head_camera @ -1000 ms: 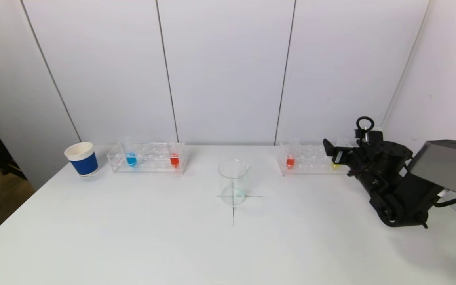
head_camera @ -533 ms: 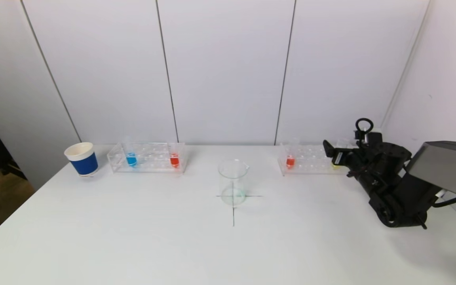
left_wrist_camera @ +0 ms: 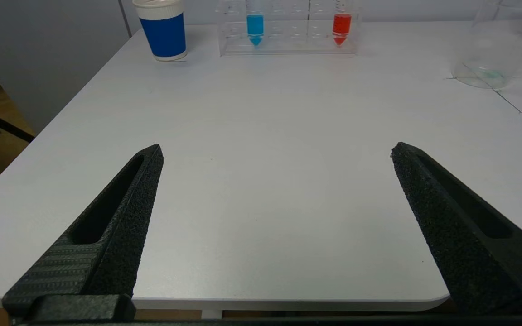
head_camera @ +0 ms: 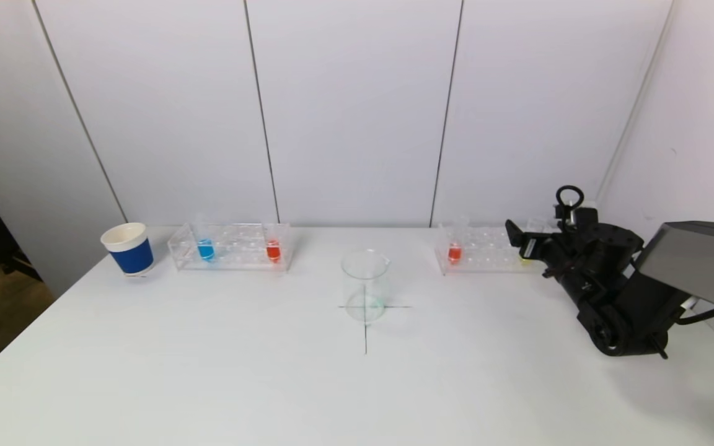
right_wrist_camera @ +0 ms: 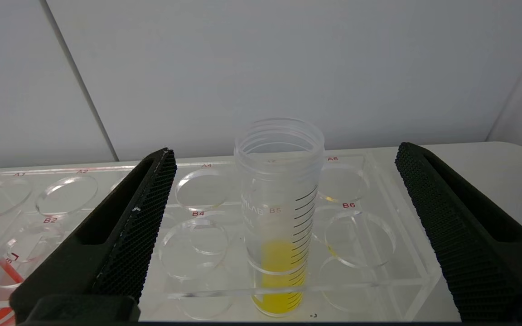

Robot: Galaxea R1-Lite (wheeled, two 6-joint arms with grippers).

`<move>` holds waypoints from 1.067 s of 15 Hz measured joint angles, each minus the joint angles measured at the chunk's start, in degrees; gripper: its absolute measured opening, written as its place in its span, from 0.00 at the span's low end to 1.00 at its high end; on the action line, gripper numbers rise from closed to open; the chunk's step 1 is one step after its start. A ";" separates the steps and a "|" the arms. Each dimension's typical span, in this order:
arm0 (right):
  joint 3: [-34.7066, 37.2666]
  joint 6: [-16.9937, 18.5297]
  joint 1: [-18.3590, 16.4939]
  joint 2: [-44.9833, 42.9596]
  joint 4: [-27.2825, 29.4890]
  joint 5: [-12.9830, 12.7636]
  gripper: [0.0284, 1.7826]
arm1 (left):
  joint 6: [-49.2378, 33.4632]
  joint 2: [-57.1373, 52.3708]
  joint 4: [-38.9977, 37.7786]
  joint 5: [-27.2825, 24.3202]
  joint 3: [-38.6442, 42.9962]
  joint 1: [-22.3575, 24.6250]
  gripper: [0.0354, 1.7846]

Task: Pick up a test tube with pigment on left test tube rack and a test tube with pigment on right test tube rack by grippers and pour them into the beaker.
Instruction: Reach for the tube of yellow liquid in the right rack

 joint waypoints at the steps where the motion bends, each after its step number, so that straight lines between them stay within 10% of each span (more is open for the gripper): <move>1: 0.01 0.00 0.00 0.00 0.00 0.00 0.99 | 0.00 0.00 0.00 0.00 0.00 0.00 0.99; 8: -0.07 -0.09 0.00 0.05 -0.26 -0.02 0.93 | 0.00 0.00 0.00 0.00 0.00 -0.04 0.99; 16: -0.02 -0.05 0.02 0.05 -0.23 0.11 0.27 | 0.00 0.00 0.00 0.00 0.00 -0.02 0.99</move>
